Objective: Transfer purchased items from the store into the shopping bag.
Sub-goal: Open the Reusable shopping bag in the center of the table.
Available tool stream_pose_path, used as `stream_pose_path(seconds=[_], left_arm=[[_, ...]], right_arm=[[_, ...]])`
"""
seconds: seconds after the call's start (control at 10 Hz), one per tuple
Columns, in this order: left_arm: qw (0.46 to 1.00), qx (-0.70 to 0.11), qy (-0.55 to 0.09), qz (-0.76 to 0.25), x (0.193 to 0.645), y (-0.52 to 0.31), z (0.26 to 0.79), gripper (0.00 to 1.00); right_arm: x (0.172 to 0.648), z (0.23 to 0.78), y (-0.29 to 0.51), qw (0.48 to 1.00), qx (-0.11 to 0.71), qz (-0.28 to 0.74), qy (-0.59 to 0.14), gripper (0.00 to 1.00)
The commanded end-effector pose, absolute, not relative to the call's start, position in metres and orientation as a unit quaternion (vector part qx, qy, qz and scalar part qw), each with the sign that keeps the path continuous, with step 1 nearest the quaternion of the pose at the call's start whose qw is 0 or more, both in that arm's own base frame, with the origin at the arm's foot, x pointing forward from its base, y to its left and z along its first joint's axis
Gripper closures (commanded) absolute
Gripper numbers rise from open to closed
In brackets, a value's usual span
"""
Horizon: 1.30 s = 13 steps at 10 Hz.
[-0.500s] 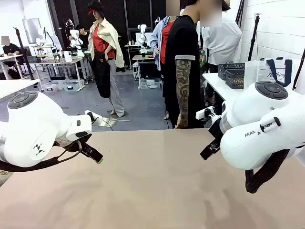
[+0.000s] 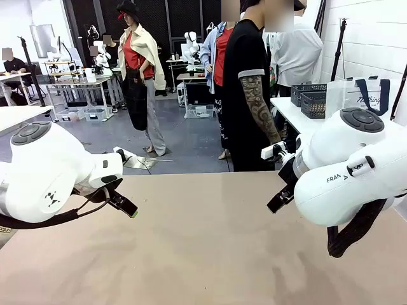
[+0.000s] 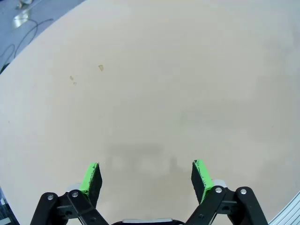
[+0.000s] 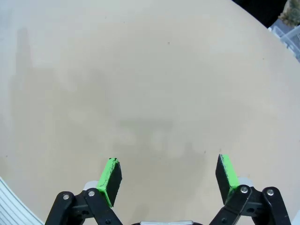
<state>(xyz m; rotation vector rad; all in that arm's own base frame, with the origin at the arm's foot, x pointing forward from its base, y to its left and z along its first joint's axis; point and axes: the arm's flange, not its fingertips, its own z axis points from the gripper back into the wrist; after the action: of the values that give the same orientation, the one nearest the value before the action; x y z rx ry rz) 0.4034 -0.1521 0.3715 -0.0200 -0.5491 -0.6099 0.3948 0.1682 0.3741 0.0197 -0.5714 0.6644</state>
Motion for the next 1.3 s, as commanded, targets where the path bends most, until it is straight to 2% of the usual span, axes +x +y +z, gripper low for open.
stream_pose_path(seconds=[0.0, 0.5, 0.6, 0.7, 0.8, 1.0, 1.2], left_arm=[[0.917, -0.01, -0.267, -0.295, 0.404, -0.151, 0.371, 0.0], [0.917, -0.01, -0.267, -0.297, 0.403, -0.152, 0.371, 0.0], [0.909, 0.035, -0.31, -0.277, 0.389, -0.128, 0.406, 0.0], [0.907, 0.089, -0.347, -0.221, 0.38, -0.103, 0.427, 0.0], [0.9, 0.098, -0.383, -0.184, 0.362, -0.073, 0.445, 0.0], [0.913, 0.104, -0.378, -0.111, 0.327, -0.019, 0.454, 0.0], [0.905, 0.045, -0.423, -0.02, 0.303, 0.032, 0.451, 0.0]], right_arm=[[0.395, 0.374, 0.168, 0.906, 0.01, 0.321, -0.277, 0.0], [0.395, 0.374, 0.168, 0.905, 0.01, 0.322, -0.277, 0.0], [0.364, 0.416, 0.121, 0.903, -0.028, 0.245, -0.351, 0.0], [0.342, 0.442, 0.091, 0.9, -0.051, 0.175, -0.396, 0.0], [0.324, 0.465, 0.049, 0.888, -0.092, 0.088, -0.442, 0.0], [0.294, 0.471, -0.022, 0.892, -0.078, -0.044, -0.444, 0.0], [0.267, 0.457, -0.071, 0.879, -0.044, -0.129, -0.457, 0.0]])
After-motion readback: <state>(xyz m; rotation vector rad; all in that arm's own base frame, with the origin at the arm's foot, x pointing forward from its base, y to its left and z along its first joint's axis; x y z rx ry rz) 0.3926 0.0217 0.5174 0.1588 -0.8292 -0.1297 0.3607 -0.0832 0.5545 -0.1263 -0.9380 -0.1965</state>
